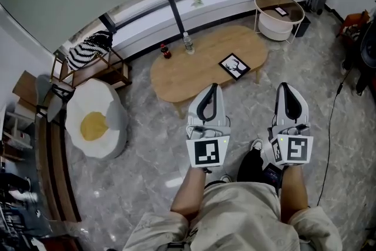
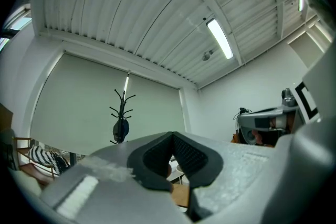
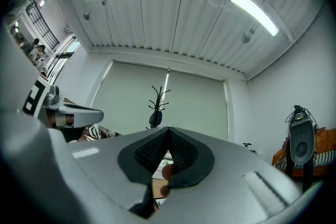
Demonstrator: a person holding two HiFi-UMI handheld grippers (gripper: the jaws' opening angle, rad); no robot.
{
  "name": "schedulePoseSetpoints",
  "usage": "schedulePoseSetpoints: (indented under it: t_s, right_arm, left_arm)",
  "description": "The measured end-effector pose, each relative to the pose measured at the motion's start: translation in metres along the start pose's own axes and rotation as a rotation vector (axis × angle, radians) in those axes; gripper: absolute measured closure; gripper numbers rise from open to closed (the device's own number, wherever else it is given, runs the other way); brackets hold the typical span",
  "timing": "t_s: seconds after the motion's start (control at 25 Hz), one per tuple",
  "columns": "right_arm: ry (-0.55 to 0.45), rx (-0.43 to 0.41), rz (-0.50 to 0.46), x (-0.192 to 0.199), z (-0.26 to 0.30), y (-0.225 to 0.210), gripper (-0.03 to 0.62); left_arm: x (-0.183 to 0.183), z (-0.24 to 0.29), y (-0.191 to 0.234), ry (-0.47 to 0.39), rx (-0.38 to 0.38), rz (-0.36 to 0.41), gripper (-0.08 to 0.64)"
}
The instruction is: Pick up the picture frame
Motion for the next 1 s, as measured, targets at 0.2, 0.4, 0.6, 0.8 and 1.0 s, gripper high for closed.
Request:
schedulePoseSetpoints:
  t_s: [0.2, 0.4, 0.6, 0.8, 1.0]
  right_arm:
    - [0.014, 0.005, 0.021, 0.019, 0.018, -0.034, 0.591]
    - [0.021, 0.019, 0.034, 0.035, 0.042, -0.077, 0.591]
    - [0.03, 0.028, 0.043, 0.05, 0.068, -0.125, 0.591]
    - [0.03, 0.03, 0.053, 0.063, 0.093, -0.175, 0.591]
    - [0.021, 0.024, 0.062, 0.073, 0.119, -0.225, 0.591]
  left_arm:
    - [0.012, 0.037, -0.021, 0.018, 0.009, 0.013, 0.555]
    - [0.023, 0.085, -0.045, 0.033, 0.022, 0.023, 0.555]
    - [0.029, 0.137, -0.075, 0.032, 0.037, 0.038, 0.555]
    - [0.034, 0.186, -0.106, 0.035, 0.049, 0.049, 0.555]
    - [0.038, 0.235, -0.134, 0.036, 0.043, 0.056, 0.555]
Point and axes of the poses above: the fingertips, and each gripper's own axes: z forward along the fingers, y to its left, x out of its underside, the point moved 7 cm from there along -z, backward along the fingers, and after that the axes turned 7 degrees about -x, right-handed, at the moved point
